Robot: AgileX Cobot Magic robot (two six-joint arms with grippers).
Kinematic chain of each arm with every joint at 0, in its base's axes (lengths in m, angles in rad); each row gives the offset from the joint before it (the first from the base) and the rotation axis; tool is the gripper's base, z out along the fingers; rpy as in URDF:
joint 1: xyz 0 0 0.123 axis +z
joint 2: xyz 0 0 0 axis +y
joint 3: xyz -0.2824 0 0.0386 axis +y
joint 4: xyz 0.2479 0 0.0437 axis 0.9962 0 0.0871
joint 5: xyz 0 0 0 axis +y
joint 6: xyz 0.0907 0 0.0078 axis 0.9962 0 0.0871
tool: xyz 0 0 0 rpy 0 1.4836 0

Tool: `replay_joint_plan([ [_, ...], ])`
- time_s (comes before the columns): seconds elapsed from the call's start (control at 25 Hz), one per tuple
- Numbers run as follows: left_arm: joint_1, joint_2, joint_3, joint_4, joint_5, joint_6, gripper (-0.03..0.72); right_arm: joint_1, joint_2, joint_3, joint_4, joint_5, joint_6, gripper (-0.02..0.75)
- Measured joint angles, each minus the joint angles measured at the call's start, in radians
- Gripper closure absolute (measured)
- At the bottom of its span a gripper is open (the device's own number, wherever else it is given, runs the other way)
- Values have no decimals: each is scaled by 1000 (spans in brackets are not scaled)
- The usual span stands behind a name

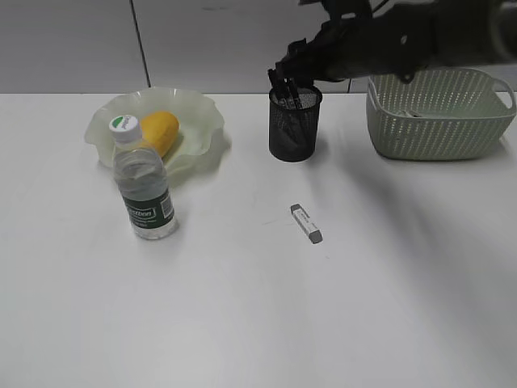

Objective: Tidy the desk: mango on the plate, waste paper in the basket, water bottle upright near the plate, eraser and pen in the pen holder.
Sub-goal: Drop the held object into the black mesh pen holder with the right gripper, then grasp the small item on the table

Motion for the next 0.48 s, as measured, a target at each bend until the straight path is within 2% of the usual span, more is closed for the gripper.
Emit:
replay_joint_plan([
  [0.12,0,1,0,0,0,0,477,-4,-152,23,-54,292,0,286],
  [0.32,0,2,0,-2,0,0,477,-4,-434,211,-72,750,9,369],
  [0.4,0,2,0,-2,0,0,477,-4,-574,296,-72,892,25,382],
  [0.44,0,2,0,-2,0,0,477,-4,-574,296,-72,892,25,382],
  [0.48,0,2,0,-2,0,0,477,-4,-711,397,-72,1009,47,388],
])
